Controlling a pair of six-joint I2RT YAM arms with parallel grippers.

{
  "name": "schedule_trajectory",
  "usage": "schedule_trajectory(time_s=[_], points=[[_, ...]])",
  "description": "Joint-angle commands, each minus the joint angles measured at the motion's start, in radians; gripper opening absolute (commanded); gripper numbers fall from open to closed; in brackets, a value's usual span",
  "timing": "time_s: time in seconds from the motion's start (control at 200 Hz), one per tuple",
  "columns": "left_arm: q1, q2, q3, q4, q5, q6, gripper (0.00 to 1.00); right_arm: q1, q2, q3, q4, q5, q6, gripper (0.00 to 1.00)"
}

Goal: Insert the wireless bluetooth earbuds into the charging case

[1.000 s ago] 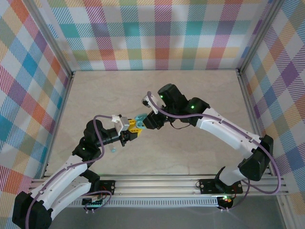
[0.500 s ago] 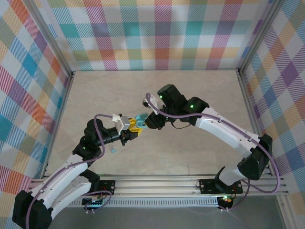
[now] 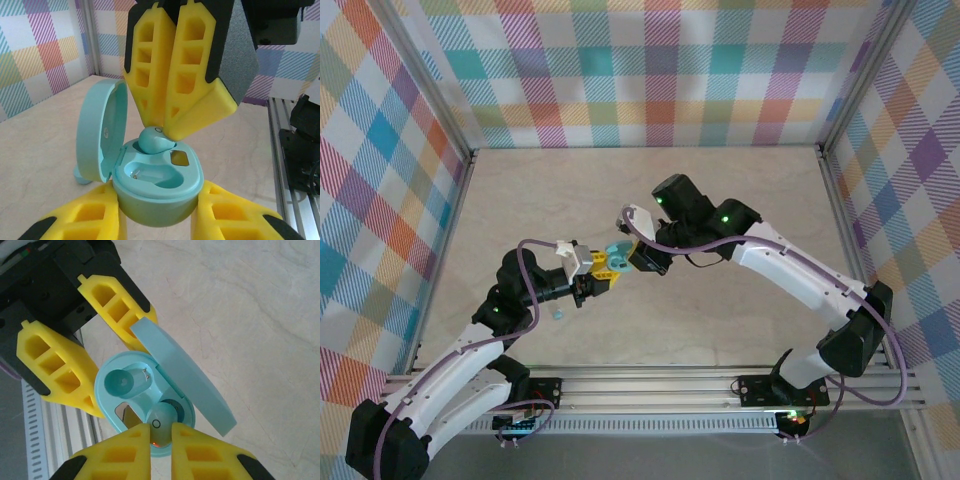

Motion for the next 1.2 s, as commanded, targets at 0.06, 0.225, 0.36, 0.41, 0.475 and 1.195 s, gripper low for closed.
schedule_trajectory(time_s=[0.06,0.225,0.36,0.41,0.475,1.195], points=[[-0.014,-0.022,0.042,0.045,0.039,-0.006,0.0,0.003,0.035,0.057,-0.048,0.015,-0.012,0.35],[-0.014,-0.024,0.041,0.04,0.038,-0.006,0.0,0.002,0.018,0.072,-0.045,0.123,0.036,0.47],[-0.014,-0.034,0.034,0.035,0.029,-0.001,0.0,-0.016,-0.056,0.042,0.012,0.14,0.088,0.46],[-0.014,-0.04,0.027,0.04,0.024,-0.002,0.0,-0.035,-0.09,0.028,0.041,0.108,0.115,0.45],[-0.014,-0.051,0.013,0.056,0.018,-0.009,0.0,-0.065,-0.136,0.004,0.082,0.061,0.157,0.44],[-0.014,-0.001,0.032,0.136,0.037,-0.039,0.0,-0.163,-0.132,-0.205,0.368,-0.322,0.479,0.38]])
